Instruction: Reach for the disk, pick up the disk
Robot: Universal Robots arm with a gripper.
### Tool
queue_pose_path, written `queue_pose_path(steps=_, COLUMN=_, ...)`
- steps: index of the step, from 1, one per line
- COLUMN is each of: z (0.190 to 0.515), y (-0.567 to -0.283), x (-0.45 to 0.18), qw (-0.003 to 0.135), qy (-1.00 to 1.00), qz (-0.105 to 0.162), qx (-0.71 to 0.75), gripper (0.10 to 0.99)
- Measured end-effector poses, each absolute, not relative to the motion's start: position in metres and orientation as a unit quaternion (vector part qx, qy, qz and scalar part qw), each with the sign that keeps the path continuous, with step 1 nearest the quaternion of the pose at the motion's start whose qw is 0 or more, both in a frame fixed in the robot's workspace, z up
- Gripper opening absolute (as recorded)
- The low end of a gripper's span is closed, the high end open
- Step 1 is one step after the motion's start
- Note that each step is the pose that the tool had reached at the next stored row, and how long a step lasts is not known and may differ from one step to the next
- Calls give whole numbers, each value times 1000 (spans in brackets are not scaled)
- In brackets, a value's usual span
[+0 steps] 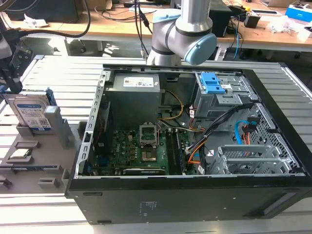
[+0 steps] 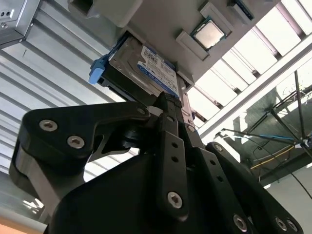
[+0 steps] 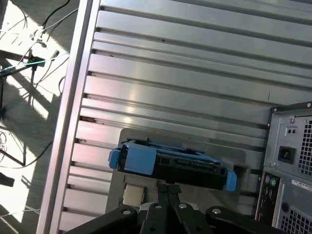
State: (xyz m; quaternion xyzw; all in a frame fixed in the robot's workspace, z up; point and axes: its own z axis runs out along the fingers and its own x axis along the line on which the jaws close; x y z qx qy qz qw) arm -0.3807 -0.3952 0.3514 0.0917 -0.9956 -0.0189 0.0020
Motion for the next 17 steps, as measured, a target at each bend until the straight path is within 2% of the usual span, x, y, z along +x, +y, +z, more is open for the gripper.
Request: queue_pose_path(steps=17, z=351, y=-395, x=-381, qw=4, qy=-984, qz=-19, qx=179, gripper=106)
